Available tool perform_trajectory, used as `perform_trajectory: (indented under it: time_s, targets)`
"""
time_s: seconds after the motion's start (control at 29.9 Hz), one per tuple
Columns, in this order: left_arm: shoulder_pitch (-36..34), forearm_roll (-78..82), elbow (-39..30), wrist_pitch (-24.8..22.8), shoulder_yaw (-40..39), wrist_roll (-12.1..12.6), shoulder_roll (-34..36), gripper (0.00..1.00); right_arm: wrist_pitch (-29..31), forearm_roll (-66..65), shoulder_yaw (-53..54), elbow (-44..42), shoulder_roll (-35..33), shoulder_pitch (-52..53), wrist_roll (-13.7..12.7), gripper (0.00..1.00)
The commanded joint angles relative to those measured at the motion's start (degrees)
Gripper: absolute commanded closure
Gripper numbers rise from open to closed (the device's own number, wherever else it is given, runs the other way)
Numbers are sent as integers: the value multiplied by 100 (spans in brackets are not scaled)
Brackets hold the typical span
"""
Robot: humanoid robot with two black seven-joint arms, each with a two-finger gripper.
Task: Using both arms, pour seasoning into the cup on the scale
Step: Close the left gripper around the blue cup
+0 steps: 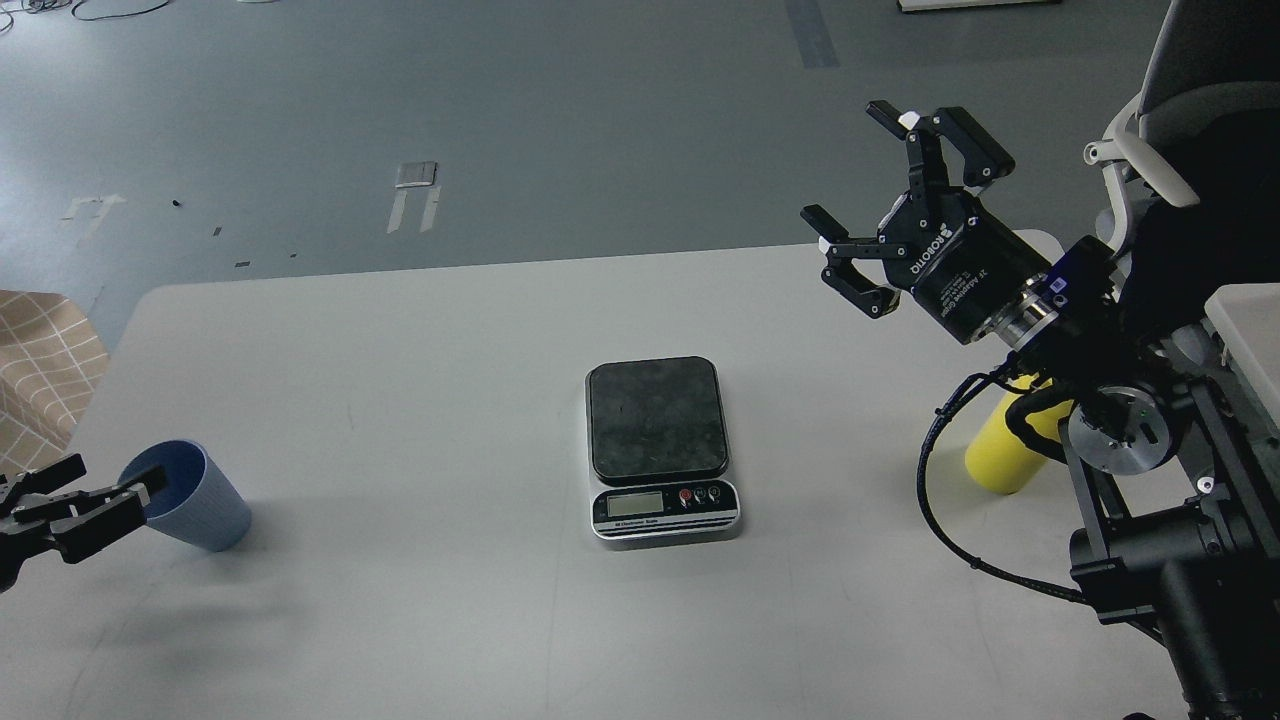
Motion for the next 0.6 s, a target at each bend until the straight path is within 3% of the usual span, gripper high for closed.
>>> perform_trajectory:
  time_s: [0.0,0.33,0.57]
  targets:
    - [-2,0,58,0,-9,0,-24,2,0,2,9,6,0,-23,0,0]
    - [-46,8,576,8,-9,0,-402,3,9,2,18,6,0,-50,0,0]
    - [-63,315,647,0,0,0,-473,20,0,2,9,6,0,-50,0,0]
